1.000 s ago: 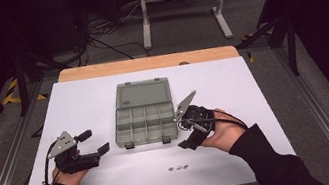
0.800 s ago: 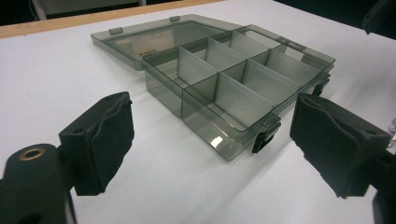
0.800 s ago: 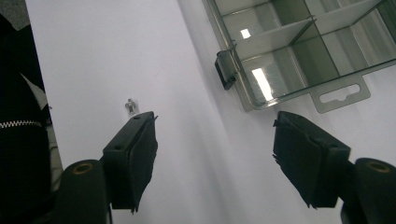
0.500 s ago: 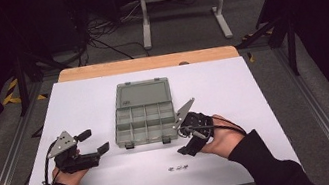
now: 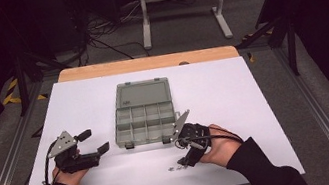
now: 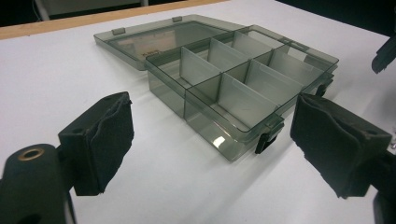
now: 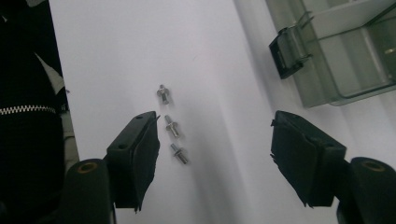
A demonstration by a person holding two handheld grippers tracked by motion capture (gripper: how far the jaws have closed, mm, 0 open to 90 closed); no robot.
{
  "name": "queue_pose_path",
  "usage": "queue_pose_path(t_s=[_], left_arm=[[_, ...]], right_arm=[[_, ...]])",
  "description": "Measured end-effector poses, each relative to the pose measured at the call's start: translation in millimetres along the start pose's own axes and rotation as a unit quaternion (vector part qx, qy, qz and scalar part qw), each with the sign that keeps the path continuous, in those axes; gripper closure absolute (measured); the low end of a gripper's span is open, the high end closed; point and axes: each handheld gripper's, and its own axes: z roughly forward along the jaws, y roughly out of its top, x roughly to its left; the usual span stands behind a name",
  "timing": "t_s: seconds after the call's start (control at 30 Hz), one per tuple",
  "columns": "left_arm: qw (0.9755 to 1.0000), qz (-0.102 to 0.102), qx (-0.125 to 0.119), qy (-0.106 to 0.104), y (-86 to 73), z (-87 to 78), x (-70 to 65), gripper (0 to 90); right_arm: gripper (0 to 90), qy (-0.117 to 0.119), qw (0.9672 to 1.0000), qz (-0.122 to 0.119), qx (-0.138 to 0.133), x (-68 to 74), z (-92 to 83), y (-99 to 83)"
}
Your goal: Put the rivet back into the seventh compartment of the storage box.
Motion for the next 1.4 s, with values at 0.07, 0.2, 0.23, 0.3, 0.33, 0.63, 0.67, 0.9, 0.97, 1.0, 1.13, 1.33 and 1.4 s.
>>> queue_pose_path(t_s=[0.07, 0.2, 0.23, 0.3, 0.33, 0.63, 0.67, 0.9, 0.97, 1.0, 1.13, 1.33, 1.4], left_arm=[[1.0000, 0.000, 0.000, 0.000, 0.0, 0.0, 0.0, 13.8], [1.0000, -0.001, 0.000, 0.000, 0.0, 0.1, -0.1, 13.8], [1.0000, 0.000, 0.000, 0.000, 0.0, 0.2, -0.1, 13.8], [1.0000, 0.000, 0.001, 0.001, 0.0, 0.2, 0.0, 13.8], [1.0000, 0.000, 0.001, 0.000, 0.0, 0.4, -0.2, 13.9], [1.0000, 0.000, 0.001, 0.001, -0.1, 0.7, -0.5, 13.9], [1.0000, 0.000, -0.001, 0.002, -0.3, 1.1, -0.6, 13.9], [1.0000, 0.003, 0.002, 0.006, -0.4, 1.3, -0.6, 14.4], [1.0000, 0.001, 0.002, 0.005, -0.5, 1.5, -0.8, 14.5], [1.0000, 0.002, 0.002, 0.004, -0.5, 1.6, -0.7, 14.5], [1.0000, 0.004, 0.005, 0.003, -0.3, 1.7, -0.8, 14.6], [1.0000, 0.004, 0.006, 0.003, -0.4, 1.5, -0.8, 14.6], [1.0000, 0.004, 0.006, 0.002, -0.4, 1.6, -1.1, 14.6]], right_arm=[[32.5, 0.002, 1.0000, 0.000, 0.004, 2.3, 3.1, -1.2], [33.3, 0.006, 0.9999, -0.004, 0.014, 6.6, 7.1, -2.6], [33.4, 0.009, 0.9998, -0.008, 0.017, 7.4, 7.7, -3.1], [33.6, 0.012, 0.9997, -0.009, 0.019, 8.7, 9.4, -3.9], [33.7, 0.012, 0.9997, -0.009, 0.021, 9.4, 10.3, -4.3], [34.3, 0.016, 0.9992, -0.017, 0.033, 15.5, 17.5, -6.2], [34.5, 0.015, 0.9992, -0.021, 0.032, 15.3, 18.1, -6.2], [40.0, 0.015, 0.9988, -0.030, 0.035, 16.5, 20.5, -6.8], [43.1, 0.011, 0.9986, -0.034, 0.038, 17.6, 21.7, -6.9], [44.4, 0.011, 0.9984, -0.039, 0.041, 17.5, 22.4, -7.1], [48.9, 0.005, 0.9980, -0.042, 0.047, 17.6, 24.4, -8.3], [57.3, 0.003, 0.9974, -0.049, 0.053, 20.7, 25.4, -7.9], [61.9, 0.003, 0.9972, -0.054, 0.052, 20.4, 25.8, -8.0]])
